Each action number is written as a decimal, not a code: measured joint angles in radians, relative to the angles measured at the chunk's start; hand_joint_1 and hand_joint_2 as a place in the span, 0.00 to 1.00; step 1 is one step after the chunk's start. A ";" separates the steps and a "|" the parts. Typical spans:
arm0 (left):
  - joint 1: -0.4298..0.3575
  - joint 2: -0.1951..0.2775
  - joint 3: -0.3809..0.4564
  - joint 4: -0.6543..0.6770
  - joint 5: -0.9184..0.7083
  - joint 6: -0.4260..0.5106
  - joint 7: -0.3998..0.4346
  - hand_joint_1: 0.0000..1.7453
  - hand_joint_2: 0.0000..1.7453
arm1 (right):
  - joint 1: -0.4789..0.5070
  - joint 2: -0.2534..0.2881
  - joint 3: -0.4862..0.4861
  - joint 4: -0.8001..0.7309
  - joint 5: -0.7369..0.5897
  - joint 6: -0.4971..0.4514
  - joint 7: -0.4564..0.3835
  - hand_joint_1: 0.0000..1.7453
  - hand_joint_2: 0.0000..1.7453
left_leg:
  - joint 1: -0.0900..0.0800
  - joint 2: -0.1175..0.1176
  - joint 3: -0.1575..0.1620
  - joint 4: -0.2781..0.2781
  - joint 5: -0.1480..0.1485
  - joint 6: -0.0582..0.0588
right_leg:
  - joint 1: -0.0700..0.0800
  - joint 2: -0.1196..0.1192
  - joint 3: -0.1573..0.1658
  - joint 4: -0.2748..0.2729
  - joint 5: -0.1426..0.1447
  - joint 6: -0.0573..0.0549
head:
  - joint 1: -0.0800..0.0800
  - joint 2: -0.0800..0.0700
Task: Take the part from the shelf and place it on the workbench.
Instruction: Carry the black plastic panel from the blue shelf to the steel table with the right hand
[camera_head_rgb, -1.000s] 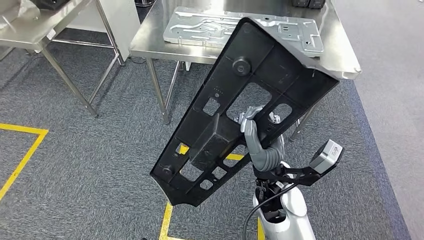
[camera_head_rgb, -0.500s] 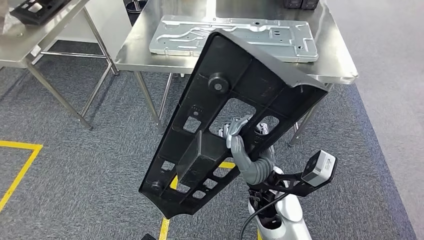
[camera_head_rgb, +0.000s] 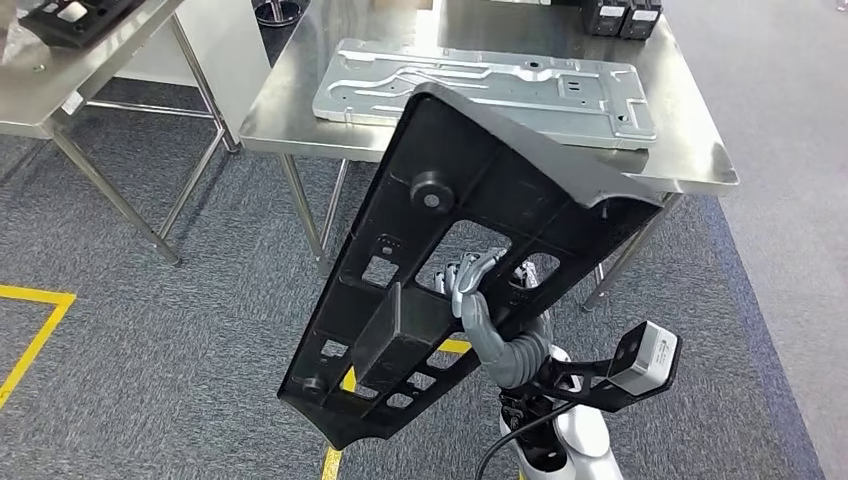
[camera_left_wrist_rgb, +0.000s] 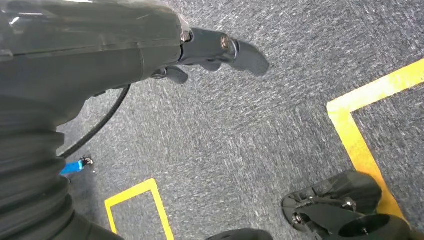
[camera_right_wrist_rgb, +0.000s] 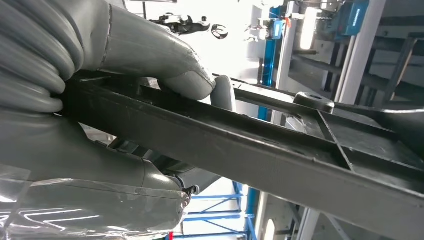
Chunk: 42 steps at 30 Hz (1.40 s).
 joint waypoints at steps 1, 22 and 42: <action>0.001 0.000 0.000 0.000 0.000 0.000 0.000 0.00 1.00 | 0.001 -0.001 0.000 -0.001 0.000 0.000 0.000 1.00 1.00 | 0.000 -0.001 0.012 -0.001 -0.009 -0.002 | 0.000 -0.001 0.017 -0.063 0.050 -0.003 | 0.000 0.000; 0.022 0.006 0.002 0.000 0.010 0.006 0.002 0.00 1.00 | 0.000 0.000 0.013 -0.088 0.017 0.000 0.028 1.00 1.00 | -0.004 0.002 -0.082 0.029 0.049 -0.025 | 0.010 0.003 0.201 -0.222 0.017 -0.023 | -0.006 0.000; 0.016 0.000 0.014 0.001 0.023 0.016 0.009 0.00 1.00 | -0.057 0.018 0.020 -0.154 0.024 0.012 0.045 1.00 1.00 | -0.003 -0.008 -0.056 0.209 -0.076 -0.054 | 0.013 -0.003 0.124 -0.239 0.094 -0.068 | -0.010 0.000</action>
